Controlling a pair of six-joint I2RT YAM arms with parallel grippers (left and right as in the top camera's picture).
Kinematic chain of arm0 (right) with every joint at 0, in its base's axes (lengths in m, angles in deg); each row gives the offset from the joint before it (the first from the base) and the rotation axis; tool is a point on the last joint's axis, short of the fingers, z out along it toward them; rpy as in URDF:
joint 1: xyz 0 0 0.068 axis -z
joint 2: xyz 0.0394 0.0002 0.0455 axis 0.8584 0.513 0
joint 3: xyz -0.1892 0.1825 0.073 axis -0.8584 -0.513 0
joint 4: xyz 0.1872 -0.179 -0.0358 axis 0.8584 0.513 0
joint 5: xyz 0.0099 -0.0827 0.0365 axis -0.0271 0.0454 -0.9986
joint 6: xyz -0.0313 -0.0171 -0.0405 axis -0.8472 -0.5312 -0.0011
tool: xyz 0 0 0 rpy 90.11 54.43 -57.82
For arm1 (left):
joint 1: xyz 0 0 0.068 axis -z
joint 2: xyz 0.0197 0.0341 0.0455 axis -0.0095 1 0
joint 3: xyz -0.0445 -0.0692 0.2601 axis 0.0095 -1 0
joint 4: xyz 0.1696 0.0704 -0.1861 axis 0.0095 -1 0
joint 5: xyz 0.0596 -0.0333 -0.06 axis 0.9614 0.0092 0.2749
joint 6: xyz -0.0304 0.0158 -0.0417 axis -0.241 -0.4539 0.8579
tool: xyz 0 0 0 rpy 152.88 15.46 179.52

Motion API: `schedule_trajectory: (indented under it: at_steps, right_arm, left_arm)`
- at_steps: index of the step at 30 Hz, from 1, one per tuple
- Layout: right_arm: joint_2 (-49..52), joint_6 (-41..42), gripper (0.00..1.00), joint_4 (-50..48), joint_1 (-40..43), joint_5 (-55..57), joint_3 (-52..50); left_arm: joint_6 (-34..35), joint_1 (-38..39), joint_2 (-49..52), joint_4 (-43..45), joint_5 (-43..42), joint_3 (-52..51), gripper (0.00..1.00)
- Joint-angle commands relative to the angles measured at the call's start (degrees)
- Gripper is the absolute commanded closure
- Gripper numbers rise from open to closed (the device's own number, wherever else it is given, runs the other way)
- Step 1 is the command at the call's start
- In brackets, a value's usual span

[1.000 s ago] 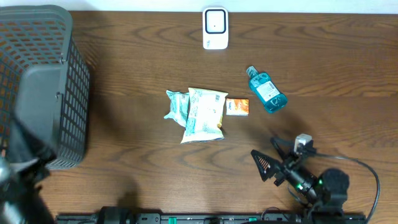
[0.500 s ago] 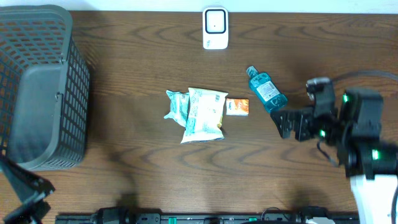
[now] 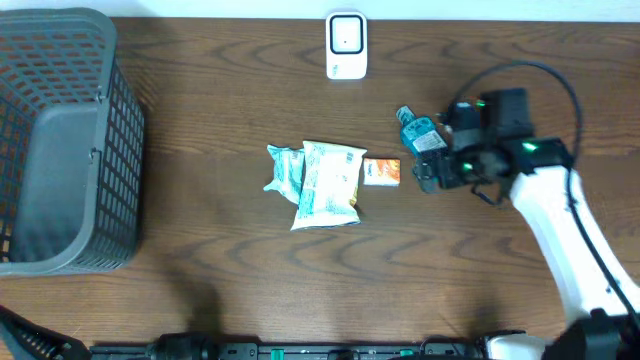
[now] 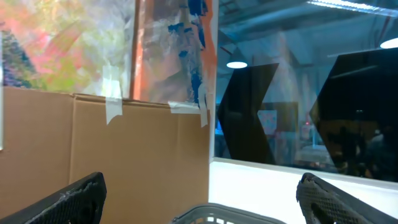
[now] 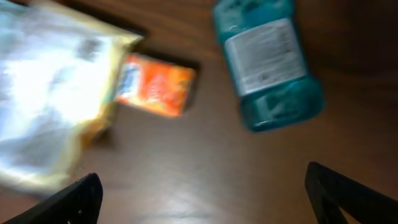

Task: Scan the item barcode
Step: 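Grasp the mouthwash bottle by its cap with the right gripper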

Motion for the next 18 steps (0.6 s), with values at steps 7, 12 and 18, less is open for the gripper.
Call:
schedule_trajectory:
  at_steps: [7,12,18]
  right_arm:
    - [19.0,-2.7,0.01,3.5,-6.8,19.0,24.3]
    - [34.4,-4.6,0.01,16.2,-6.0,17.5,40.9]
    - [47.6,-9.2,0.01,28.2,-5.8,18.1,57.9]
  left_arm:
    - [0.3,-1.9,-1.4,0.0,-0.5,-2.1,0.02]
    - [0.3,-0.8,-1.5,-0.9,-0.5,-2.1,0.02]
    - [1.2,-2.1,-1.7,-2.7,-0.5,-2.9,0.02]
